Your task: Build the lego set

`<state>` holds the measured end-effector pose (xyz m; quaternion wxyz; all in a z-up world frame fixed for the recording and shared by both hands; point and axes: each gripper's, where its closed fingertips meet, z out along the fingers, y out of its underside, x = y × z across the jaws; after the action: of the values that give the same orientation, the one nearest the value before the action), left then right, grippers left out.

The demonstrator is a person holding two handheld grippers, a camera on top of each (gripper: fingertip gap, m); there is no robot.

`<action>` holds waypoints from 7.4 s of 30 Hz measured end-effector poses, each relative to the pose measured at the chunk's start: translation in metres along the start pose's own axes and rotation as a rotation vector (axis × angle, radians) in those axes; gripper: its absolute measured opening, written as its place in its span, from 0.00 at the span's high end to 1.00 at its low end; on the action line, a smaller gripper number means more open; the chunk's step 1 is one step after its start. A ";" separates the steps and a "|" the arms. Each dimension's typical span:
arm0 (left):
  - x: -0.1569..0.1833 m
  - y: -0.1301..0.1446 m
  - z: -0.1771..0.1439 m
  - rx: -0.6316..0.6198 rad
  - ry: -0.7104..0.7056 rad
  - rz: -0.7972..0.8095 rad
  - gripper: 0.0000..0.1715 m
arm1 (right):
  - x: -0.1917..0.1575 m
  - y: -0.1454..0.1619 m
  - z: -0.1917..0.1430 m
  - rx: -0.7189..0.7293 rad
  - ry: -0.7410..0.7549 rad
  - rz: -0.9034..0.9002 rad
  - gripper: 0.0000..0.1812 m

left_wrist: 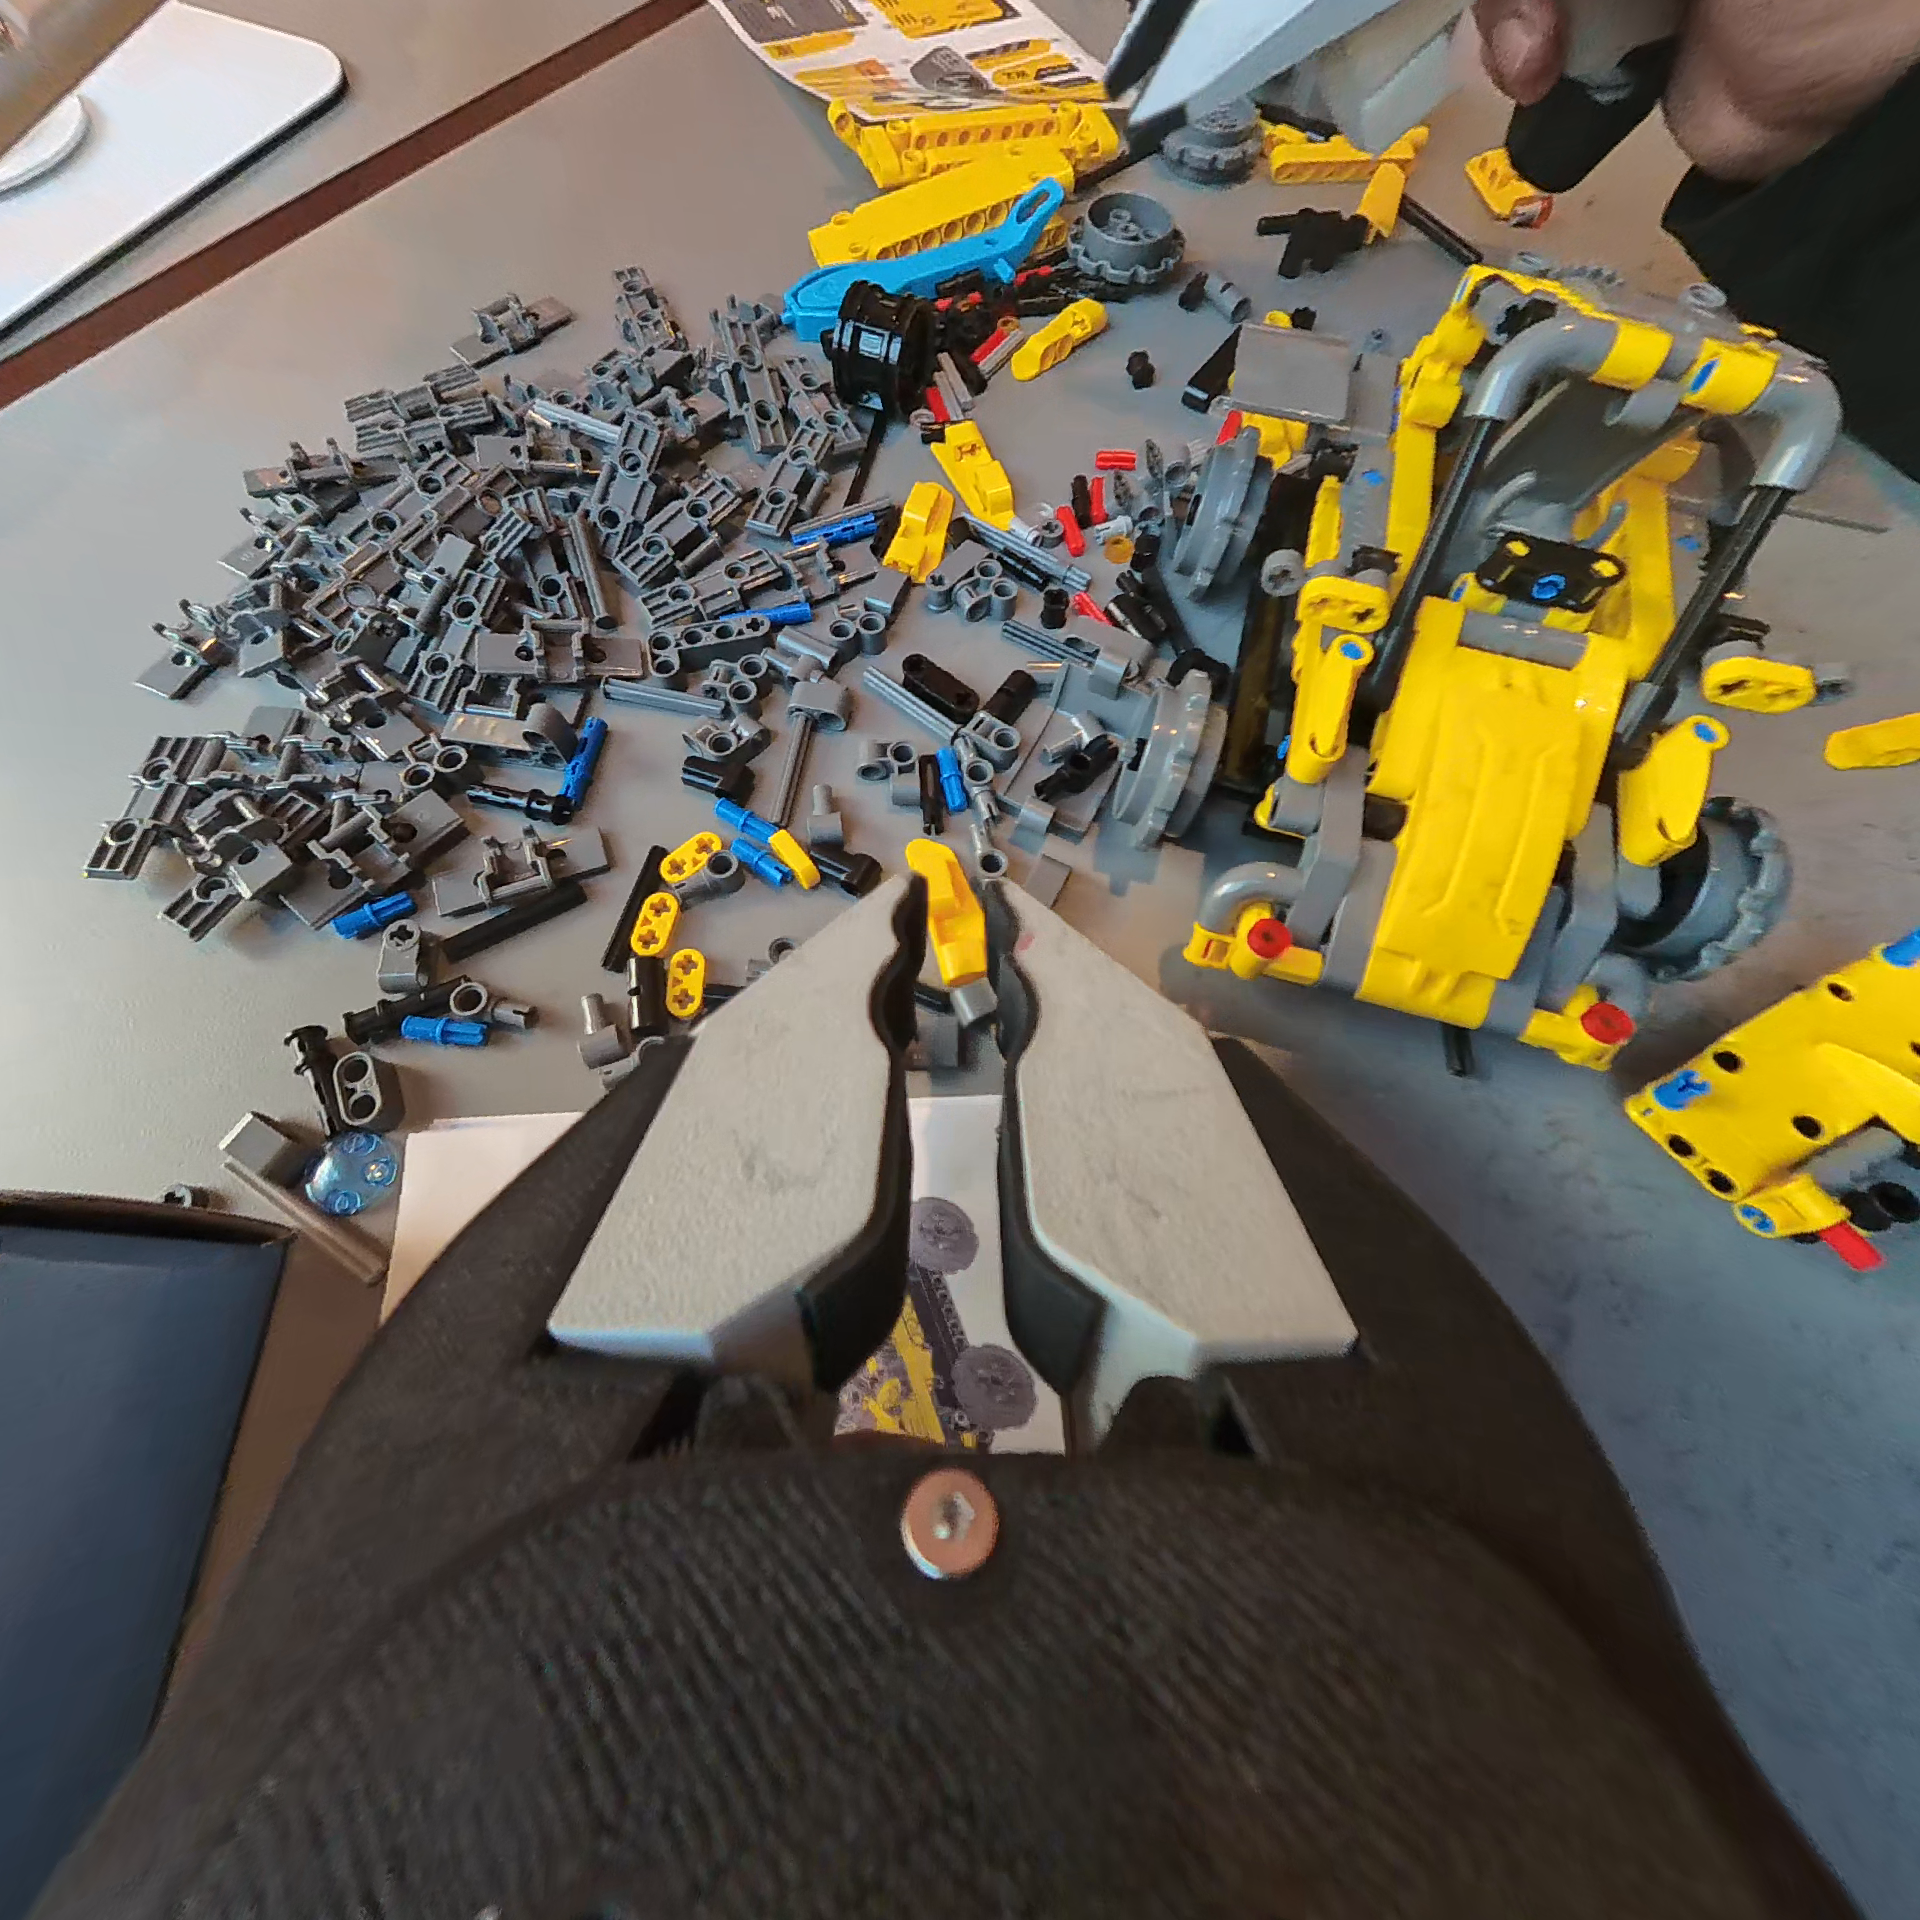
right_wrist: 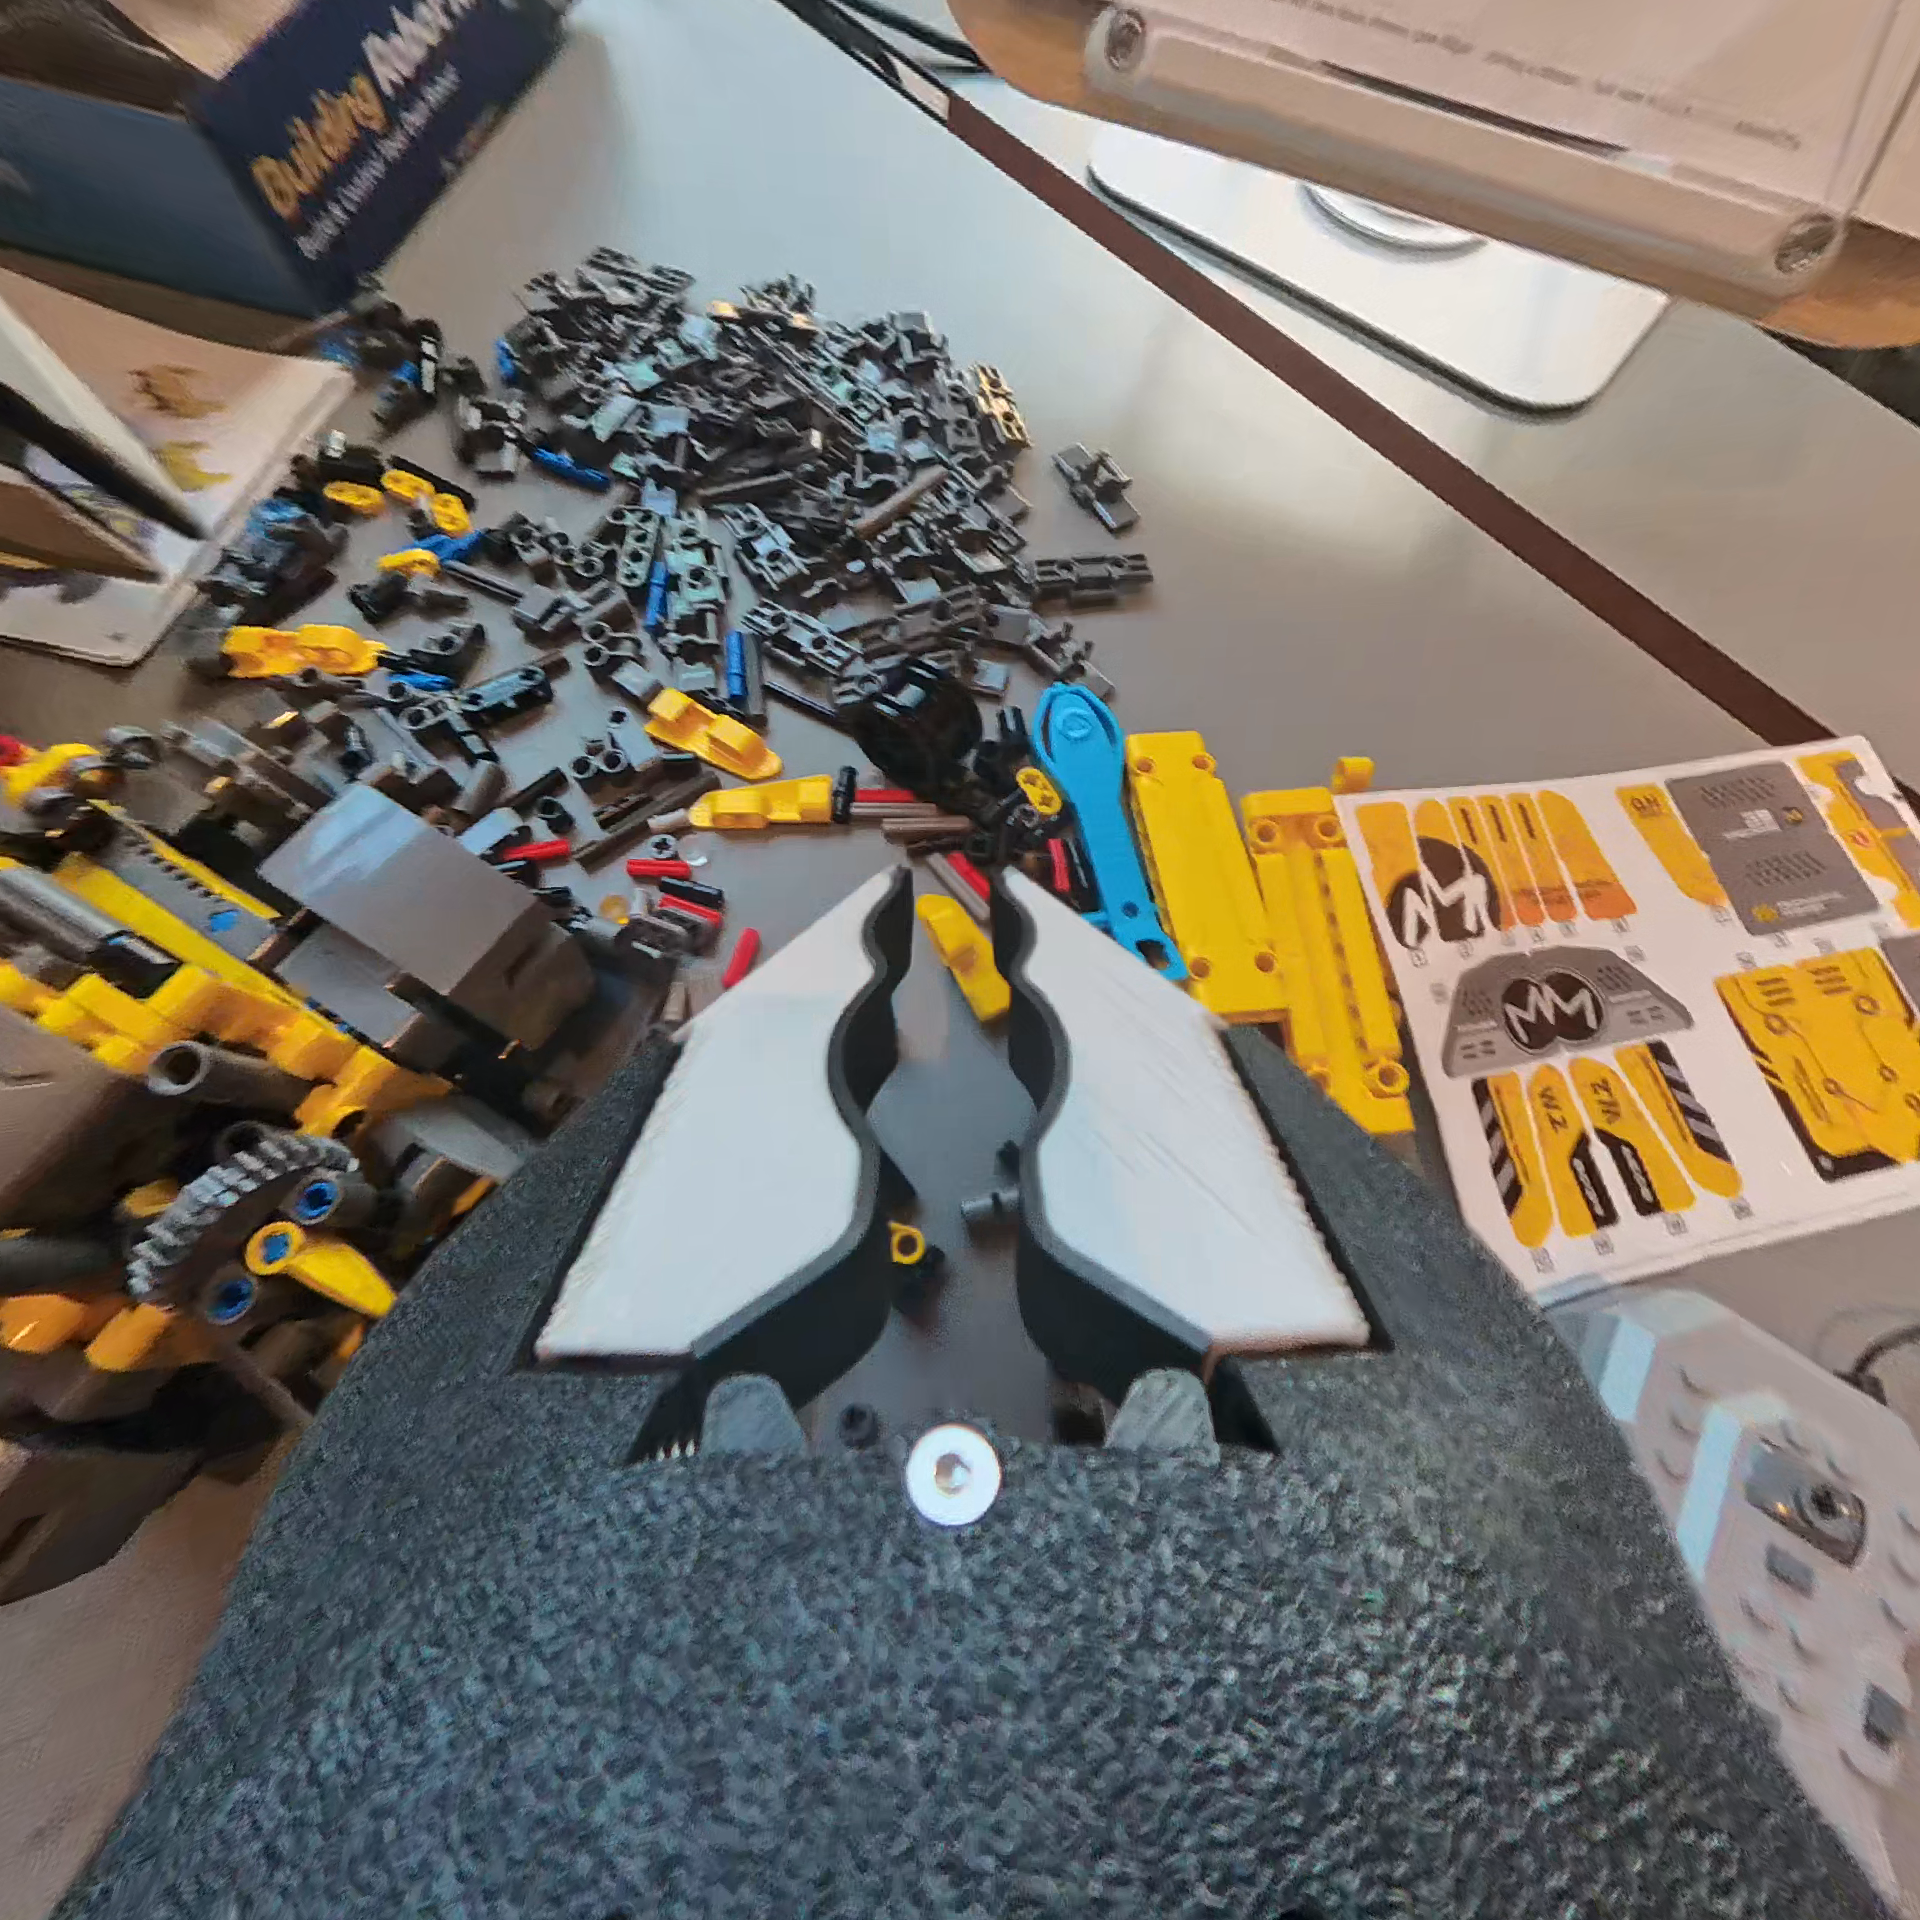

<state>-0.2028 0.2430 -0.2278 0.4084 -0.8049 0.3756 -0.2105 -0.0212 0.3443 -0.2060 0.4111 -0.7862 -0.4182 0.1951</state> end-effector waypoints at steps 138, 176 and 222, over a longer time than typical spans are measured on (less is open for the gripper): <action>0.040 -0.022 -0.006 0.094 0.041 0.172 1.00 | -0.170 0.141 -0.139 -0.349 -0.021 0.466 0.87; 0.180 0.019 -0.051 0.090 0.753 0.586 0.91 | -0.204 0.135 -0.102 -0.405 -0.059 -0.029 0.89; 0.167 0.045 -0.023 -0.088 0.697 0.503 0.75 | -0.268 0.083 -0.066 -0.061 -0.150 -0.002 0.65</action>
<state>-0.1326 0.0846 -0.2457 0.2608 -0.5857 0.6843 -0.3474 -0.0904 0.0676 -0.2448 0.3548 -0.7809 -0.4545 0.2402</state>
